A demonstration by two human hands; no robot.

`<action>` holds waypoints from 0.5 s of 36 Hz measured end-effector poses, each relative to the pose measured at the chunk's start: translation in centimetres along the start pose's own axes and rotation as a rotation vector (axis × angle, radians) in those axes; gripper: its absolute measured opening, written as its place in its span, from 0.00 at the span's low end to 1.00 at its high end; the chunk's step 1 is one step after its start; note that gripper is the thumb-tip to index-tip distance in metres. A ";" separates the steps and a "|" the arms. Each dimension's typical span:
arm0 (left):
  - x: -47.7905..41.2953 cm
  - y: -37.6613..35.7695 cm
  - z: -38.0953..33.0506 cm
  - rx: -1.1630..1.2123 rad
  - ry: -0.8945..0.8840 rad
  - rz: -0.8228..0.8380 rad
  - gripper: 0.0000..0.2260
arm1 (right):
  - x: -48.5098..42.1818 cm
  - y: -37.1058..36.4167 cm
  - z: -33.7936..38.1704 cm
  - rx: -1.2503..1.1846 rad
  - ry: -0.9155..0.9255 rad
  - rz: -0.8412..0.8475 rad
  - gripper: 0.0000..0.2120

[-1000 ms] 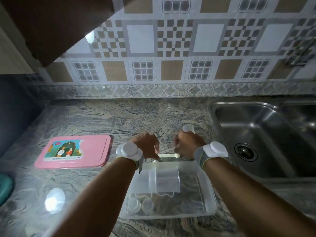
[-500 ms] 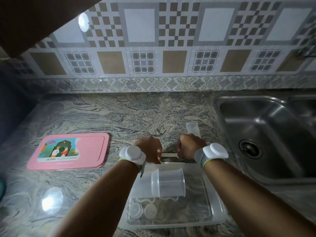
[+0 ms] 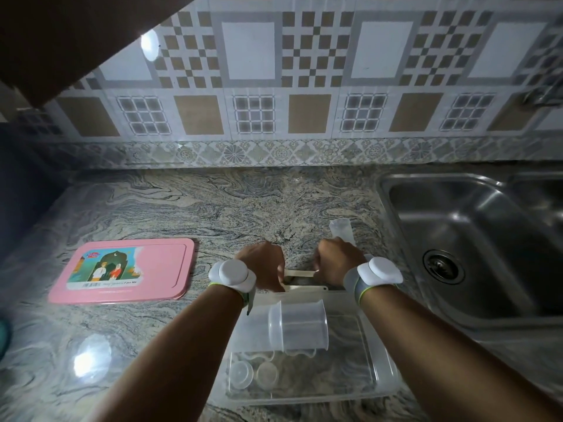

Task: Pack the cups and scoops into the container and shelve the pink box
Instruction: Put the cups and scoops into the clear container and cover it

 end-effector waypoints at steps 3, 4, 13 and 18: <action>0.6 0.8 -0.1 0.014 0.006 -0.014 0.10 | 0.4 0.5 0.4 -0.001 0.009 -0.002 0.10; 0.8 1.1 -0.1 0.017 0.012 -0.018 0.10 | 0.6 0.8 0.5 -0.001 0.015 -0.006 0.11; 3.8 4.8 -1.3 -0.004 0.047 -0.085 0.11 | 3.4 3.6 2.5 -0.031 0.062 -0.047 0.12; 5.8 6.6 -2.0 -0.006 0.065 -0.126 0.12 | 5.6 5.0 3.5 -0.020 0.077 -0.085 0.08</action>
Point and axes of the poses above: each hand's wrist, its own x-axis away from the middle knuckle, its own y-axis out of the back of the hand, z = x × y, the point moved 9 cm from there along -x, towards the middle knuckle, and after that the axes turned 14 degrees about -x, right-handed, at the moved point
